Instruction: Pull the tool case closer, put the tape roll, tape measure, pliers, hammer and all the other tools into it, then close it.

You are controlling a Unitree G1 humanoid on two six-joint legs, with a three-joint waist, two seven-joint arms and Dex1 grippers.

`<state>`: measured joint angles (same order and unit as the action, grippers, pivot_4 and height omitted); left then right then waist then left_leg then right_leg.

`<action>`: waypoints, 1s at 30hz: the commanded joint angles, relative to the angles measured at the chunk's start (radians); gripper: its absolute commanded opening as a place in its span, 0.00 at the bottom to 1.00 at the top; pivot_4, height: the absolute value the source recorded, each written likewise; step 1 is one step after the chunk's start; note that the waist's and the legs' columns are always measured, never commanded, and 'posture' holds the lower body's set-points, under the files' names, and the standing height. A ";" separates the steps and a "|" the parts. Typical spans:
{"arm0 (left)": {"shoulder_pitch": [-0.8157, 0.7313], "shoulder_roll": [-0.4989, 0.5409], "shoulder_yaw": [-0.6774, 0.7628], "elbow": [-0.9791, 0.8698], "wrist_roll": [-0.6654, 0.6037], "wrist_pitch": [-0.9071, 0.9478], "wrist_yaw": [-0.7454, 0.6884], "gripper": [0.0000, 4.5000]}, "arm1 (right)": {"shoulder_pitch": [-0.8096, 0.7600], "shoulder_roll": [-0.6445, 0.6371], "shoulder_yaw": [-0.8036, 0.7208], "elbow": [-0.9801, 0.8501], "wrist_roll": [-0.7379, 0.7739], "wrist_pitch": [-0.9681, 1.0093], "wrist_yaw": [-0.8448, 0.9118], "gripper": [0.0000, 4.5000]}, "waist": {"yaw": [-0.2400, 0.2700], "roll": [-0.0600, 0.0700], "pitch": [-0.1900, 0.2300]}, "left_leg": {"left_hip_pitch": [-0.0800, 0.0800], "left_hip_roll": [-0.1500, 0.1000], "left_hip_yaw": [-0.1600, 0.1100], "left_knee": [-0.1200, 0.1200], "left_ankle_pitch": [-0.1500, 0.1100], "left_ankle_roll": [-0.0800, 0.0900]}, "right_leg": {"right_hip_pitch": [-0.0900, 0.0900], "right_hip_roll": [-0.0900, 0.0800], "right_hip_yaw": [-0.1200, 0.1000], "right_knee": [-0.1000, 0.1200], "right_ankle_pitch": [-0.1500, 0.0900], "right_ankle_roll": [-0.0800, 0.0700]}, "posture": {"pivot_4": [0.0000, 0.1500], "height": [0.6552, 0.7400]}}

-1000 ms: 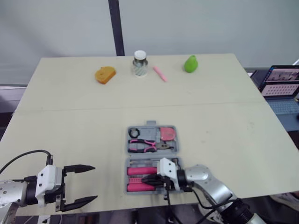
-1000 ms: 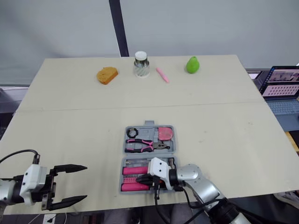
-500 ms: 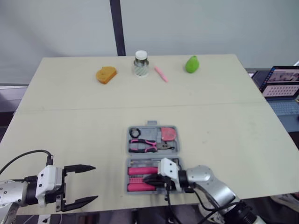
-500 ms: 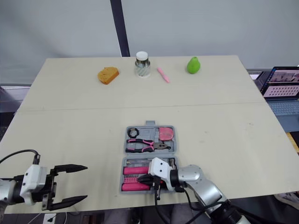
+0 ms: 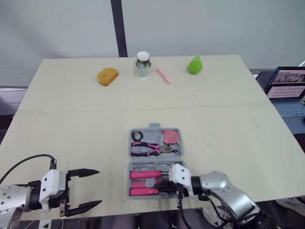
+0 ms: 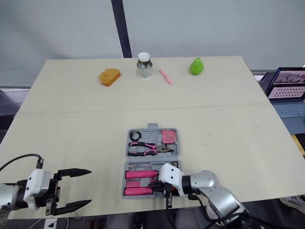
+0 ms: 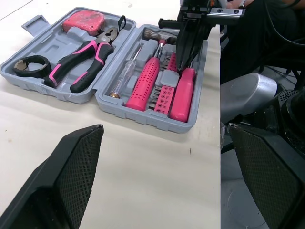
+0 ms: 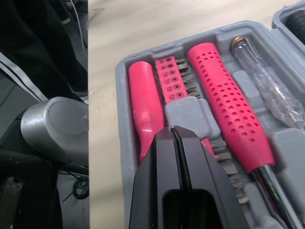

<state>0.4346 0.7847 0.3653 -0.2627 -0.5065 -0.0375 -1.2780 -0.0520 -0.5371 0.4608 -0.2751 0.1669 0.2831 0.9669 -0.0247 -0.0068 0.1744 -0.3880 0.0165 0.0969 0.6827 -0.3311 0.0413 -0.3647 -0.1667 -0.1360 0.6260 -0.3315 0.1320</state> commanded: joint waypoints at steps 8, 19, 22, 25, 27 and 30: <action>-0.012 -0.002 -0.012 -0.018 -0.004 -0.010 0.001 1.00 | 0.020 0.000 0.003 -0.059 0.013 0.014 0.006 0.01 | 0.002 0.000 0.000 | 0.000 0.000 0.000 0.000 0.000 0.000 | 0.000 0.000 0.000 0.000 0.000 0.000 | 1.00 0.47; -0.009 0.005 -0.022 -0.024 -0.004 -0.012 -0.019 1.00 | 0.029 0.003 0.014 -0.032 0.000 0.006 0.007 0.01 | 0.001 0.000 0.000 | 0.000 0.000 0.000 0.000 0.000 0.000 | 0.000 0.000 0.000 0.000 0.000 0.000 | 1.00 0.47; -0.011 0.005 -0.024 -0.025 -0.004 -0.010 -0.017 1.00 | 0.033 0.003 0.018 -0.025 -0.005 0.004 0.006 0.01 | 0.001 0.000 0.000 | 0.000 0.000 0.000 0.000 0.000 0.000 | 0.000 0.000 0.000 0.000 0.000 0.000 | 1.00 0.47; -0.008 0.005 -0.021 -0.027 -0.005 -0.009 -0.017 1.00 | 0.037 0.004 0.021 -0.021 -0.007 0.003 0.004 0.01 | 0.001 0.000 0.000 | 0.000 0.000 0.000 0.000 0.000 0.000 | 0.000 0.000 0.000 0.000 0.000 0.000 | 1.00 0.47; -0.004 0.006 -0.019 -0.030 -0.005 -0.008 -0.017 1.00 | 0.041 0.003 0.023 -0.019 -0.008 0.000 0.004 0.01 | 0.001 0.000 0.000 | 0.000 0.000 0.000 0.000 0.000 0.000 | 0.000 0.000 0.000 0.000 0.000 0.000 | 1.00 0.47; 0.000 0.006 -0.016 -0.033 -0.005 -0.007 -0.015 1.00 | 0.045 0.003 0.025 -0.014 -0.011 -0.002 0.004 0.01 | 0.001 0.000 0.000 | 0.000 0.000 0.000 0.000 0.000 0.000 | 0.000 0.000 0.000 -0.001 0.000 0.000 | 1.00 0.47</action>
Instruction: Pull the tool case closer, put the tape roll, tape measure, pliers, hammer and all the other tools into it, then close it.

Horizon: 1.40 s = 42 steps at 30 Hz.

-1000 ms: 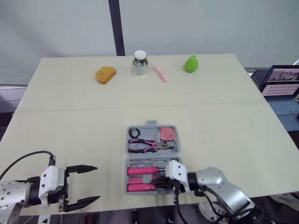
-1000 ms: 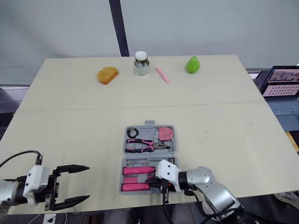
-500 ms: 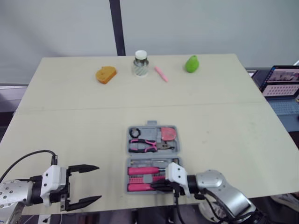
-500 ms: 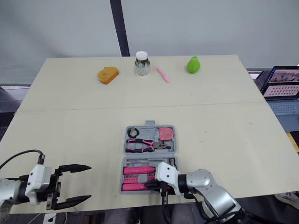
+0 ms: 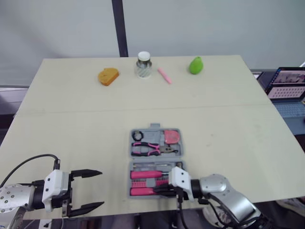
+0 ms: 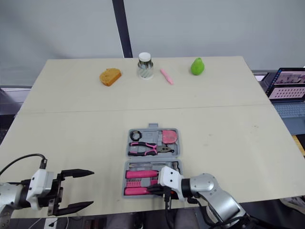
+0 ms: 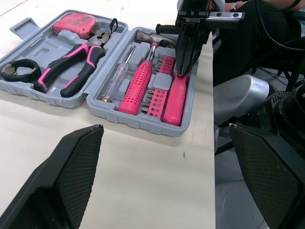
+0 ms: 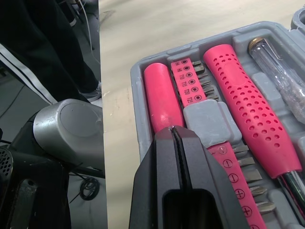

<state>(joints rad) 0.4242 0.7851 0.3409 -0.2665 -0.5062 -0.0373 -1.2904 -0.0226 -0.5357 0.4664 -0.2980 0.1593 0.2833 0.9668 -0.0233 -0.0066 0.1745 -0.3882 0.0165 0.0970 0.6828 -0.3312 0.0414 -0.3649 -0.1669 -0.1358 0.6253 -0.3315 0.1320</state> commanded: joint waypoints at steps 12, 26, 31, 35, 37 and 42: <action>0.018 0.009 0.012 -0.043 -0.009 -0.001 -0.002 1.00 | 0.016 0.010 0.028 0.054 -0.019 -0.011 0.001 0.01 | -0.001 0.000 0.000 | 0.000 0.001 0.000 0.000 0.000 0.000 | 0.000 0.000 0.000 -0.001 0.000 0.000 | 1.00 0.47; 0.027 0.027 0.004 -0.050 -0.008 0.000 -0.030 1.00 | 0.023 -0.001 0.046 0.103 -0.048 -0.037 0.001 0.01 | -0.001 0.000 0.000 | 0.000 0.002 0.000 0.000 -0.001 -0.001 | 0.001 0.000 0.000 -0.001 0.000 0.000 | 1.00 0.47; 0.027 0.024 0.003 -0.050 -0.006 -0.001 -0.028 1.00 | 0.025 -0.003 0.050 0.120 -0.048 -0.047 -0.001 0.01 | -0.001 0.000 0.000 | 0.001 0.002 0.000 0.000 -0.001 -0.001 | 0.001 0.000 0.000 -0.003 0.000 0.000 | 1.00 0.47; 0.016 0.019 -0.006 -0.044 -0.003 -0.001 -0.020 1.00 | 0.018 -0.004 0.032 0.084 -0.025 -0.036 0.001 0.01 | -0.001 0.000 0.000 | 0.001 0.002 0.000 0.000 -0.001 -0.002 | 0.002 0.000 0.000 -0.003 0.000 0.000 | 1.00 0.47; -0.002 0.013 -0.012 -0.040 -0.010 0.011 -0.006 1.00 | 0.008 -0.009 0.013 0.036 -0.007 -0.019 0.002 0.01 | -0.001 0.000 0.000 | 0.001 0.003 0.000 0.000 -0.001 -0.002 | 0.002 0.000 0.000 -0.004 0.000 0.000 | 1.00 0.47; -0.053 -0.005 -0.043 -0.023 -0.014 0.030 0.011 1.00 | -0.037 -0.022 -0.060 -0.102 0.062 0.074 -0.004 0.01 | 0.004 0.002 0.001 | 0.000 0.002 0.000 0.000 -0.001 -0.002 | 0.002 0.000 0.000 -0.003 0.000 0.000 | 1.00 0.47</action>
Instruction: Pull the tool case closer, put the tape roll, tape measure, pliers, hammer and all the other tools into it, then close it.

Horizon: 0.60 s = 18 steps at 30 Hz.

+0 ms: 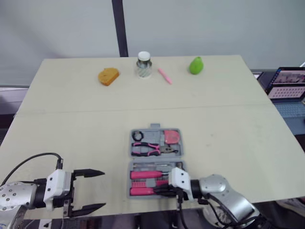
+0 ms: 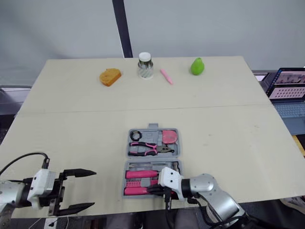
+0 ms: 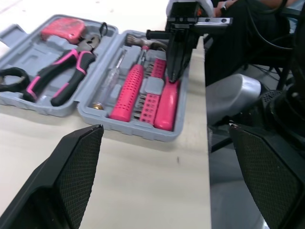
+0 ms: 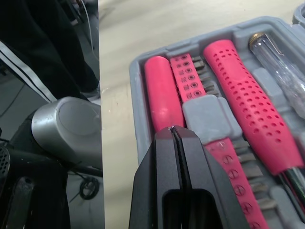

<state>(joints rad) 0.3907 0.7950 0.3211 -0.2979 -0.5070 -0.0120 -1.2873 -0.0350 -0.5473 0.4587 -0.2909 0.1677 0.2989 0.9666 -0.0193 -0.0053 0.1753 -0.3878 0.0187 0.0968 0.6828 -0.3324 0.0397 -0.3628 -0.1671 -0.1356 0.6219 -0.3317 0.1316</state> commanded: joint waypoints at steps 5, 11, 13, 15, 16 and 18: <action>-0.084 -0.045 -0.048 0.044 -0.013 0.025 0.043 1.00 | -0.067 -0.072 -0.180 -0.254 0.152 0.193 -0.007 0.01 | 0.011 0.002 0.002 | -0.001 0.000 0.000 0.000 0.000 0.000 | -0.002 0.000 0.000 0.000 0.000 0.000 | 1.00 0.47; -0.169 -0.064 -0.067 0.086 -0.021 0.118 0.118 1.00 | -0.021 -0.259 -0.367 -0.305 0.237 0.270 0.051 0.01 | 0.024 0.003 0.002 | -0.002 -0.002 0.000 0.000 0.000 0.002 | -0.002 0.001 -0.001 0.000 0.000 0.000 | 1.00 0.47; -0.161 -0.070 -0.049 0.094 -0.021 0.118 0.128 1.00 | 0.034 -0.321 -0.437 -0.318 0.277 0.307 0.069 0.12 | 0.023 0.003 0.002 | -0.002 -0.002 0.000 0.000 0.000 0.003 | 0.000 0.000 -0.002 0.000 0.000 0.001 | 1.00 0.47; -0.148 -0.077 -0.029 0.102 -0.021 0.110 0.134 1.00 | 0.083 -0.352 -0.487 -0.331 0.302 0.326 0.069 0.28 | 0.021 0.003 0.002 | -0.002 -0.002 -0.001 0.000 0.000 0.003 | 0.001 0.000 -0.002 -0.001 0.000 0.001 | 1.00 0.47; -0.142 -0.080 -0.020 0.105 -0.023 0.107 0.137 1.00 | 0.103 -0.361 -0.505 -0.337 0.311 0.331 0.065 0.42 | 0.019 0.003 0.002 | -0.002 -0.002 -0.001 0.000 0.000 0.003 | 0.001 0.000 -0.002 -0.001 0.000 0.001 | 1.00 0.47; -0.102 -0.088 0.005 0.104 -0.025 0.099 0.144 1.00 | 0.204 -0.376 -0.572 -0.349 0.321 0.348 0.055 0.64 | 0.019 0.002 0.003 | -0.002 -0.001 0.000 0.000 0.000 0.003 | 0.001 0.000 -0.002 -0.002 0.000 0.001 | 1.00 0.47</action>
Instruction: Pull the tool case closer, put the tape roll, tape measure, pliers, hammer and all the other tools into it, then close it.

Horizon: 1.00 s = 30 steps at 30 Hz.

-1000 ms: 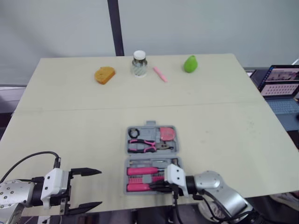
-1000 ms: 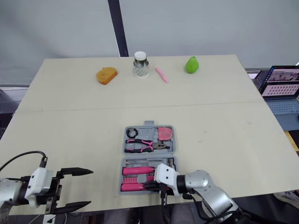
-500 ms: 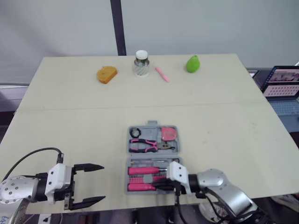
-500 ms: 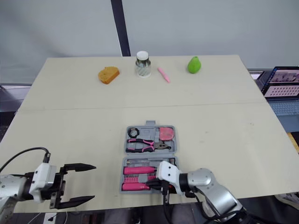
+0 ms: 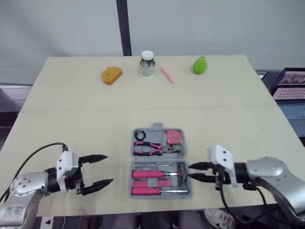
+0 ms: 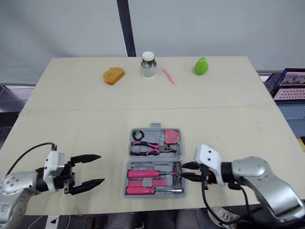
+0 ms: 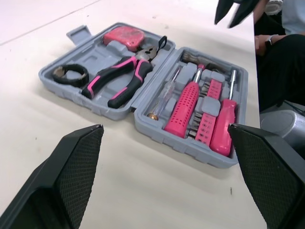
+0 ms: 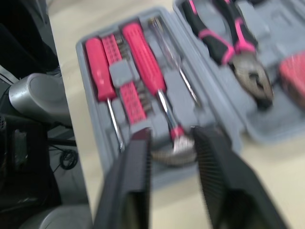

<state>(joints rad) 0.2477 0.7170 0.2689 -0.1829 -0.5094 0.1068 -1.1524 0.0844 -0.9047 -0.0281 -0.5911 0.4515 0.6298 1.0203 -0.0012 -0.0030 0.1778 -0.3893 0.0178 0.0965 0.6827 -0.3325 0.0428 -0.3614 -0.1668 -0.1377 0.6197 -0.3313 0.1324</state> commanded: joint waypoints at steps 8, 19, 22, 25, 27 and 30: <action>0.155 -0.074 0.099 0.069 0.056 -0.174 0.035 1.00 | 0.335 0.031 -0.193 -0.096 0.031 0.010 -0.063 1.00 | 0.007 0.000 0.000 | 0.000 0.001 0.000 0.000 0.000 -0.001 | 0.002 -0.004 0.002 -0.007 0.000 0.000 | 1.00 0.47; 0.137 -0.084 0.061 0.130 0.123 -0.227 0.092 1.00 | 0.371 0.016 -0.223 -0.062 0.016 0.023 -0.086 1.00 | 0.026 0.000 0.000 | 0.001 0.002 0.000 0.000 -0.003 -0.004 | 0.002 -0.004 0.004 -0.009 0.000 0.000 | 1.00 0.47; 0.066 -0.069 0.020 0.103 0.121 -0.150 0.117 0.94 | 0.305 0.005 -0.219 -0.013 0.010 0.026 -0.093 0.88 | 0.028 -0.001 0.000 | 0.001 0.002 0.000 0.000 -0.003 -0.004 | 0.002 -0.004 0.004 -0.009 0.000 0.000 | 1.00 0.47; -0.016 -0.046 -0.047 0.098 0.143 -0.095 0.110 0.69 | 0.231 -0.010 -0.187 0.050 -0.008 0.014 -0.083 0.60 | 0.028 -0.001 0.000 | 0.000 0.002 0.000 0.000 -0.003 -0.004 | 0.002 -0.004 0.003 -0.008 0.000 0.000 | 1.00 0.47; -0.070 -0.038 -0.084 0.101 0.159 -0.066 0.119 0.48 | 0.190 -0.016 -0.165 0.087 -0.020 0.009 -0.077 0.40 | 0.027 0.000 0.000 | 0.000 0.002 0.000 0.000 -0.001 -0.002 | 0.001 -0.002 0.002 -0.008 0.000 0.000 | 1.00 0.47; -0.163 -0.039 -0.134 0.111 0.174 -0.019 0.131 0.14 | 0.127 -0.013 -0.129 0.148 -0.046 -0.001 -0.081 0.05 | 0.026 0.000 0.000 | 0.000 0.001 0.000 0.000 -0.001 -0.002 | 0.001 0.001 0.000 -0.006 0.000 0.000 | 1.00 0.47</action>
<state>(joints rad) 0.1032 0.6698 0.1542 -0.0630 -0.3438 0.0706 -1.0284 0.2218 -0.9116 -0.1668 -0.4558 0.4162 0.6497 0.9377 0.0243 -0.0034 0.1780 -0.3889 0.0190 0.0966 0.6829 -0.3334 0.0413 -0.3602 -0.1654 -0.1391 0.6141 -0.3311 0.1328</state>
